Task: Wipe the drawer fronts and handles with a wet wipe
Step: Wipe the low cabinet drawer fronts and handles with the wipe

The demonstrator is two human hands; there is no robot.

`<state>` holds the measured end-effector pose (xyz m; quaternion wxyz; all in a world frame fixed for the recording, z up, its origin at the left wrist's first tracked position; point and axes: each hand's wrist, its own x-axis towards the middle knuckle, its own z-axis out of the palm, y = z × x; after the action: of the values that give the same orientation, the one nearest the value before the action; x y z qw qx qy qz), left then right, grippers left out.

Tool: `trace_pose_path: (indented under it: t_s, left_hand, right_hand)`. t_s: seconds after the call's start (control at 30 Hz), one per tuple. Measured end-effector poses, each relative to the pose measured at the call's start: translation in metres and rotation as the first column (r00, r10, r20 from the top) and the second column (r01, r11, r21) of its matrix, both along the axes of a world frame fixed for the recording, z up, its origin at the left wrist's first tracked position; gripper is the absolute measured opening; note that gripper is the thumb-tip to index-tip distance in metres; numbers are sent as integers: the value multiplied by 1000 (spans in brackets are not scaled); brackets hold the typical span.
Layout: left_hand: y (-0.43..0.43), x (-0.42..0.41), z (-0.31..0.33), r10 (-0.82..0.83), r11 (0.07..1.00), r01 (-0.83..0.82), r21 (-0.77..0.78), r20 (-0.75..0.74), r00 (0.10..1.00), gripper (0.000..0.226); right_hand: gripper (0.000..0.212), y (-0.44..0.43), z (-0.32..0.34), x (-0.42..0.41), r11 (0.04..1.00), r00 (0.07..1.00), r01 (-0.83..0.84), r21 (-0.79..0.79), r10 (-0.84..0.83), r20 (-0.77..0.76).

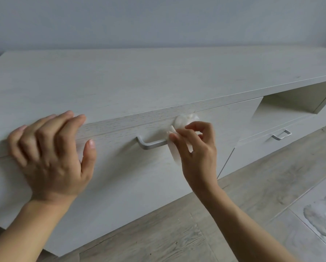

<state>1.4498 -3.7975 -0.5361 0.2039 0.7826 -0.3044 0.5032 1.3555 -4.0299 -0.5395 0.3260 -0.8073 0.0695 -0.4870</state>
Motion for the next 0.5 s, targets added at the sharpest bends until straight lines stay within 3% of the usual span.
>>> trace_pose_path:
  t_s: [0.1, 0.17, 0.23, 0.33, 0.5]
  left_hand:
    - [1, 0, -1, -5, 1000, 5, -4, 1, 1000, 37]
    - [1, 1, -1, -18, 1000, 18, -6, -7, 1000, 37]
    - [1, 1, 0, -24, 1000, 24, -2, -6, 1000, 37]
    - [-1, -2, 2, -23, 1000, 23, -1, 17, 1000, 37]
    - [0, -1, 1, -7, 1000, 7, -6, 26, 1000, 36]
  right_hand:
    - [29, 13, 4, 3, 995, 989, 90, -51, -83, 125]
    - [31, 28, 2, 4, 985, 979, 67, -161, -33, 202]
    - [27, 35, -7, 5, 956, 977, 33, -291, 29, 209]
    - [20, 18, -16, 5, 917, 976, 90, -388, -2, 219]
    - [19, 27, -18, 11, 909, 963, 26, -417, 89, 254]
